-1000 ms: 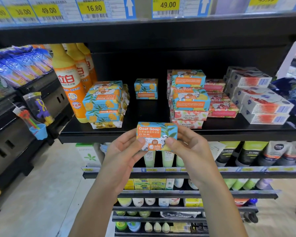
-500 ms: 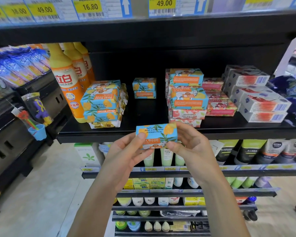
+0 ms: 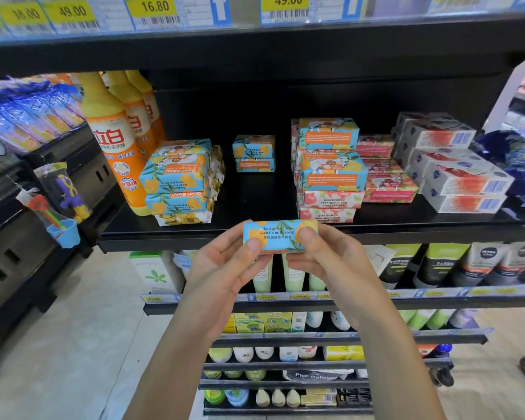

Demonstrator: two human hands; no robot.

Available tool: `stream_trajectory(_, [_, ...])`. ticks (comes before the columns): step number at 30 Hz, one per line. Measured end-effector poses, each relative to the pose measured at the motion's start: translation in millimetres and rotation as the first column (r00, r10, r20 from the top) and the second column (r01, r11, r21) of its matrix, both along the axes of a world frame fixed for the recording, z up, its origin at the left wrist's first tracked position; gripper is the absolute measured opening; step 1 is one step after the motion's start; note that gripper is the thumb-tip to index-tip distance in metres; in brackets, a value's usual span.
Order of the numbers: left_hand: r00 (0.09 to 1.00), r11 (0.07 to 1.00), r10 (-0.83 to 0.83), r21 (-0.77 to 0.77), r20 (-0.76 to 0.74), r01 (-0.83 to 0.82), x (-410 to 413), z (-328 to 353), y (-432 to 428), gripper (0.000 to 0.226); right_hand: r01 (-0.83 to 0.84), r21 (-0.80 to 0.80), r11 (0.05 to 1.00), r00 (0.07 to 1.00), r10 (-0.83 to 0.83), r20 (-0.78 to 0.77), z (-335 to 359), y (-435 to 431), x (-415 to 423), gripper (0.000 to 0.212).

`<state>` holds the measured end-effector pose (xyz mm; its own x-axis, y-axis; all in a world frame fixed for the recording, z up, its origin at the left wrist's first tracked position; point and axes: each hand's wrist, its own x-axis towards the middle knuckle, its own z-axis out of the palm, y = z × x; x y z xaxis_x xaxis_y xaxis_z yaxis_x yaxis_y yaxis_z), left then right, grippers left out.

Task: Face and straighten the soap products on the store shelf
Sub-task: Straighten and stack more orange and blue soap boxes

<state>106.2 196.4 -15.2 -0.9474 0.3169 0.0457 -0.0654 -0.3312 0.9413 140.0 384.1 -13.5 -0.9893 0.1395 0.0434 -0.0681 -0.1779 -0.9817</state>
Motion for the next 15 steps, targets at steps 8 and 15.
stream_trajectory(8, [1.0,0.999,-0.009,0.043,0.017,0.008,3.9,3.7,1.3,0.052,0.012,-0.062,0.998,1.0,-0.013,-0.008,-1.7,-1.1,2.0,0.057])
stream_trajectory(15, [0.997,0.996,-0.024,0.085,0.077,0.017,3.3,7.2,3.8,0.062,0.033,-0.044,0.998,0.997,-0.036,-0.073,-5.0,2.3,1.3,0.048])
